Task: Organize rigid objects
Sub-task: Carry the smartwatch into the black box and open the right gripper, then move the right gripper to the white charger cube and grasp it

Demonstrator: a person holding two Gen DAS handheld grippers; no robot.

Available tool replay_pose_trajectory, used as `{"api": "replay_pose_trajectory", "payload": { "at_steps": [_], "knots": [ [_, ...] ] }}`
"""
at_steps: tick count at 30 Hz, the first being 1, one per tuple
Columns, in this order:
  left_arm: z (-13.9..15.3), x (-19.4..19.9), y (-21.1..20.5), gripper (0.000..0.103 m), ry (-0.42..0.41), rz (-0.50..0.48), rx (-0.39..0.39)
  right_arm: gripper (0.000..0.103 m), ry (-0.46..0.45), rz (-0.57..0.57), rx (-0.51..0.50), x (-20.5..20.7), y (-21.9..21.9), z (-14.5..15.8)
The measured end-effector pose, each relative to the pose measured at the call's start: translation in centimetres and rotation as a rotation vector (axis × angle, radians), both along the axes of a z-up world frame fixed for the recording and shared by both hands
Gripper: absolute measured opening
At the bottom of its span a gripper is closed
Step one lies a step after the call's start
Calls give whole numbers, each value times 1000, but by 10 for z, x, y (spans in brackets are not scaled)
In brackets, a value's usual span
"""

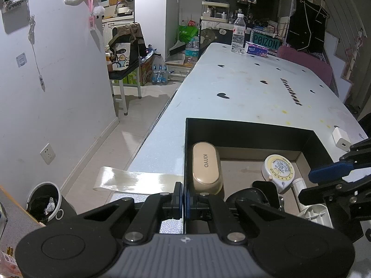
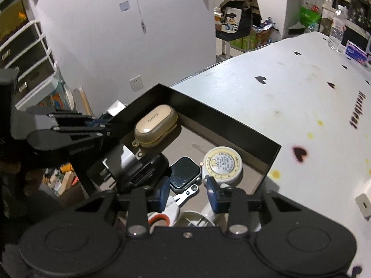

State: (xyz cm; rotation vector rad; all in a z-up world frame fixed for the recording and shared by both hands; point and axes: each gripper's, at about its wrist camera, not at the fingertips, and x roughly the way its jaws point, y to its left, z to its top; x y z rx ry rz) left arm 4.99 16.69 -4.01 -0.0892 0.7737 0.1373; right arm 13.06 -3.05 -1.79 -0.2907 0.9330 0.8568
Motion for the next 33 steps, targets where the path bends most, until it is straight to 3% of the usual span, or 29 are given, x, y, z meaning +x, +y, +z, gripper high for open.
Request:
{"api": "replay_pose_trajectory", "payload": {
  "at_steps": [6, 10, 14, 23, 30, 33],
  "knots": [
    [0, 0, 0, 3, 0, 0, 0, 58, 54, -86, 51, -6, -12, 10],
    [0, 0, 0, 3, 0, 0, 0, 80, 48, -134, 73, -11, -20, 16],
    [0, 0, 0, 3, 0, 0, 1, 93, 25, -182, 82, -13, -28, 22],
    [0, 0, 1, 2, 0, 0, 4, 102, -25, -221, 71, -20, -38, 28],
    [0, 0, 1, 2, 0, 0, 4, 103, -79, -260, 72, -12, -51, 29],
    [0, 0, 2, 2, 1, 1, 5, 103, -114, -331, 66, 4, -67, 28]
  ]
}}
